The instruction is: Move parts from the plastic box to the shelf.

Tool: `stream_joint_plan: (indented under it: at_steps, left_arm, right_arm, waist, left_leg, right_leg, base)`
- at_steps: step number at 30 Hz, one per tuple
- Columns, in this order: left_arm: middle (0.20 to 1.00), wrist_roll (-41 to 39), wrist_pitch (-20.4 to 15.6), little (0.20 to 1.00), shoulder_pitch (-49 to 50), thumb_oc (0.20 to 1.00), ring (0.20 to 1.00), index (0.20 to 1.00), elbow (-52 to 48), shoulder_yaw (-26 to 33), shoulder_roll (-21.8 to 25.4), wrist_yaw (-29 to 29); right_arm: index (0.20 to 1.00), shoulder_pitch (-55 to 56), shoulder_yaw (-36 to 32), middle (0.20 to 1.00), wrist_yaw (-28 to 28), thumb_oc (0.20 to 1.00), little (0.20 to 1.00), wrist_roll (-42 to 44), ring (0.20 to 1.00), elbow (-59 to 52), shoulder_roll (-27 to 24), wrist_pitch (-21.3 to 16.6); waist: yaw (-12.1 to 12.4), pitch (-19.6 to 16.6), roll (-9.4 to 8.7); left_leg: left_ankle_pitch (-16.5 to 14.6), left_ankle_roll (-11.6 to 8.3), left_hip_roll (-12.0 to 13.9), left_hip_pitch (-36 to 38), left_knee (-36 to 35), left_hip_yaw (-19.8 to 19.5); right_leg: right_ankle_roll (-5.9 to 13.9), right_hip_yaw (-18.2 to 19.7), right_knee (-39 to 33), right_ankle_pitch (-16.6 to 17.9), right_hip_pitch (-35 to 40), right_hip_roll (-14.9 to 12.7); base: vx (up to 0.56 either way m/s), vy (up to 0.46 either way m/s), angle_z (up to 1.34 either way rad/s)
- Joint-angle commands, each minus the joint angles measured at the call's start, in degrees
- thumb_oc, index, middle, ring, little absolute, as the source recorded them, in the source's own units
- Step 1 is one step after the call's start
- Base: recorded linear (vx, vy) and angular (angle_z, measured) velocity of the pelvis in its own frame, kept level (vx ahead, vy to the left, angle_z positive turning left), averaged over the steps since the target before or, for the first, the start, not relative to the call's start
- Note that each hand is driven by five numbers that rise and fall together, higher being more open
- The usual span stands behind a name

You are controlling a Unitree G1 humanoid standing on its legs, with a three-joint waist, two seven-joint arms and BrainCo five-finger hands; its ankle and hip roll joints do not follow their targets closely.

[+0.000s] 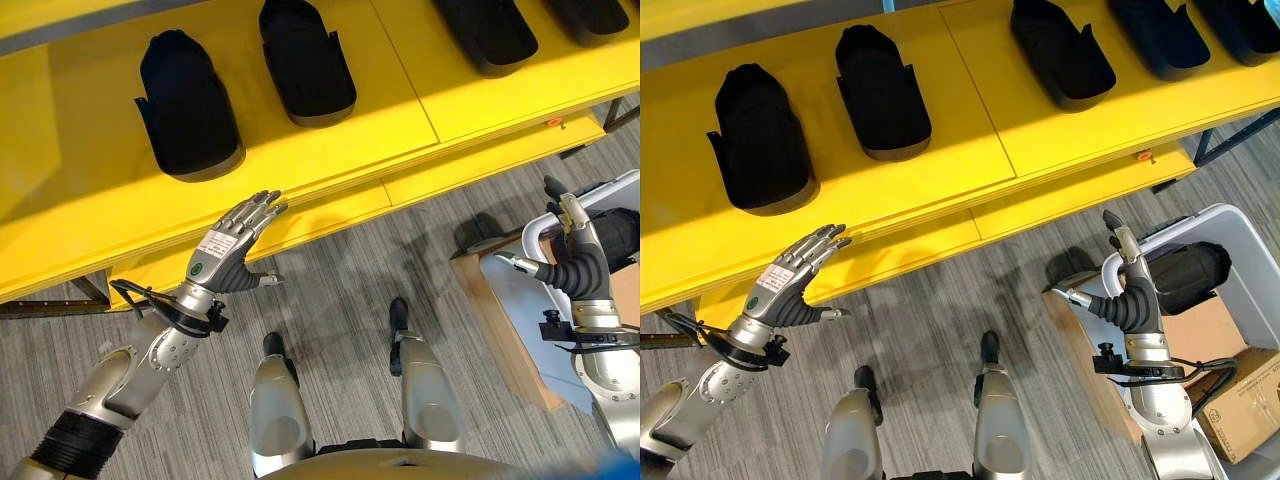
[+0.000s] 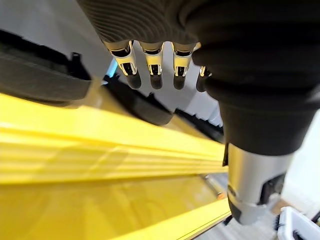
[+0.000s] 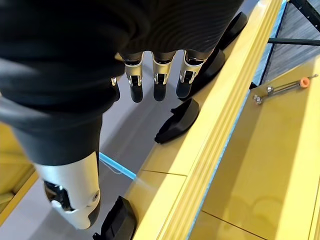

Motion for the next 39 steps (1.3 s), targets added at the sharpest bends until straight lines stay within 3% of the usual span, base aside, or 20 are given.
stream_joint_plan:
  at_steps: [1,17,39]
  left_arm:
    - [1.0,1.28,0.13,1.0,-0.04,1.0,1.0,1.0,0.23,0.16,0.87,0.54]
    - [1.0,-0.36,4.86,1.0,-6.32,1.0,1.0,1.0,16.16,1.05,-5.76,5.33]
    - [1.0,-3.94,7.97,1.0,-15.5,1.0,1.0,1.0,32.06,-0.59,-8.61,9.91]
  right_arm:
    - [1.0,-1.1,-1.25,1.0,-1.74,1.0,1.0,-0.85,1.0,-3.04,0.71,-2.16]
    - [1.0,-2.49,-1.36,1.0,-2.05,1.0,1.0,-0.31,1.0,-1.73,1.99,-1.64]
    - [1.0,-2.65,-0.31,1.0,-2.0,1.0,1.0,0.44,1.0,-1.03,1.19,-2.07]
  waist:
    - [-0.57,-3.55,-2.59]
    - [-1.39,-4.39,-2.57]
    - [-2.42,-4.38,-3.3]
  left_leg:
    - [6.19,1.37,0.15,-0.51,-1.48,-3.47]
    - [5.88,1.23,0.55,-0.73,-0.9,-2.7]
    - [5.03,0.84,0.89,-1.6,0.99,-2.54]
  right_leg:
    - [2.31,2.81,7.85,-0.75,0.5,-2.61]
    - [2.18,3.73,8.38,-0.84,-0.68,-2.42]
    - [2.23,4.09,9.78,-1.62,-1.34,-2.49]
  base:
    - [0.0,0.0,0.0]
    - [0.01,0.007,-0.02]
    - [0.01,0.006,-0.01]
